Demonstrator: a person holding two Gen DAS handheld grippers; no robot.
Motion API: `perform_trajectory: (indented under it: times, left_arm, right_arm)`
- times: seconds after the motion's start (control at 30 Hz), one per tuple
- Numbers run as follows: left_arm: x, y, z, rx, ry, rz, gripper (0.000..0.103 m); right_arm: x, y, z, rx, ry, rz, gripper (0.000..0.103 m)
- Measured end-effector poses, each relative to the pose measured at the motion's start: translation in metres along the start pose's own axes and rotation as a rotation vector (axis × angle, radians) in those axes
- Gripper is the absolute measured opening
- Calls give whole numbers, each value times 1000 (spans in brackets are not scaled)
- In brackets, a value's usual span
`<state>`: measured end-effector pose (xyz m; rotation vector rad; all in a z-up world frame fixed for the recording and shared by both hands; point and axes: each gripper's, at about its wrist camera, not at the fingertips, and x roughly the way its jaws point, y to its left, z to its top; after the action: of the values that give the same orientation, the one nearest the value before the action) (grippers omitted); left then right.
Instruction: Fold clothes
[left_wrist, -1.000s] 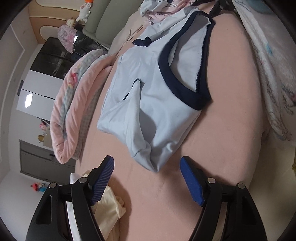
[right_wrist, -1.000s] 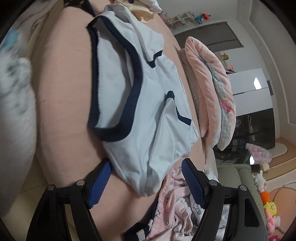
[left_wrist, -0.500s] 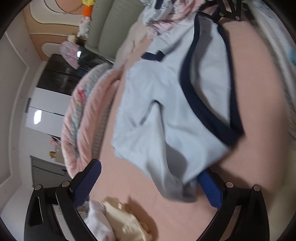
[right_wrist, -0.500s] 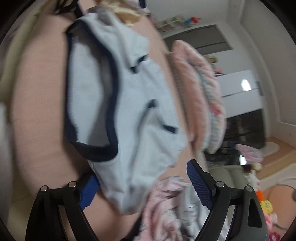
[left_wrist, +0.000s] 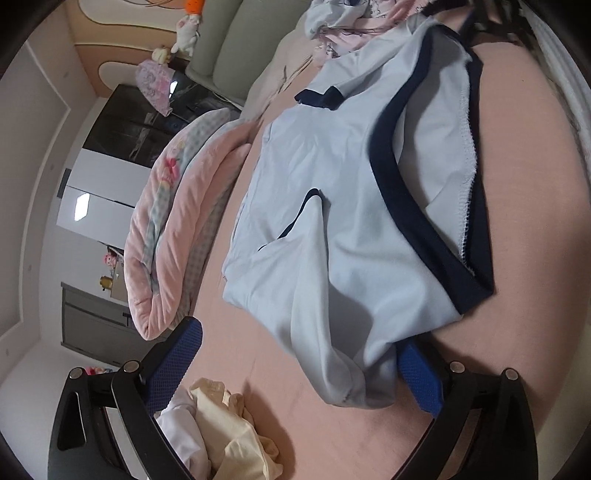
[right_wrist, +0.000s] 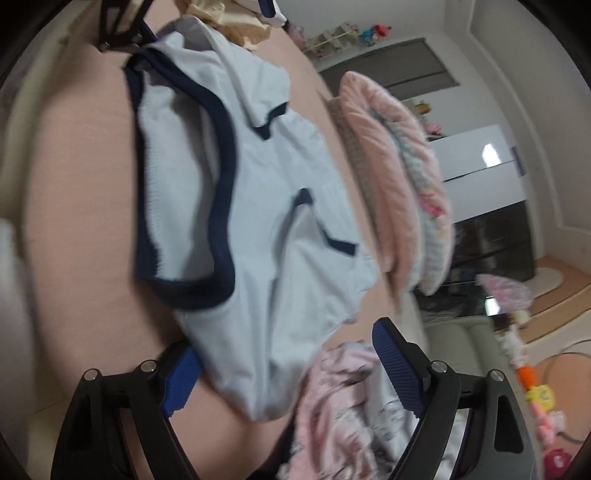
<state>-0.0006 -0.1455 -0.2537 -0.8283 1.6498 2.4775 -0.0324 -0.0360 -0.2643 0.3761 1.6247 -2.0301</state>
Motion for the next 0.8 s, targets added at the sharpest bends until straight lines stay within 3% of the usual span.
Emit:
perform_trajectory:
  times: [0.13, 0.47, 0.8]
  left_arm:
    - [-3, -4, 2, 41, -24, 18, 101]
    - [-11, -6, 0, 174, -68, 94, 101]
    - [0, -13, 11, 146, -67, 109, 101]
  right_arm:
    - [-5, 9, -7, -81, -36, -41, 88]
    - [2, 1, -9, -95, -3, -42, 90]
    - [15, 2, -8, -72, 50, -78, 90]
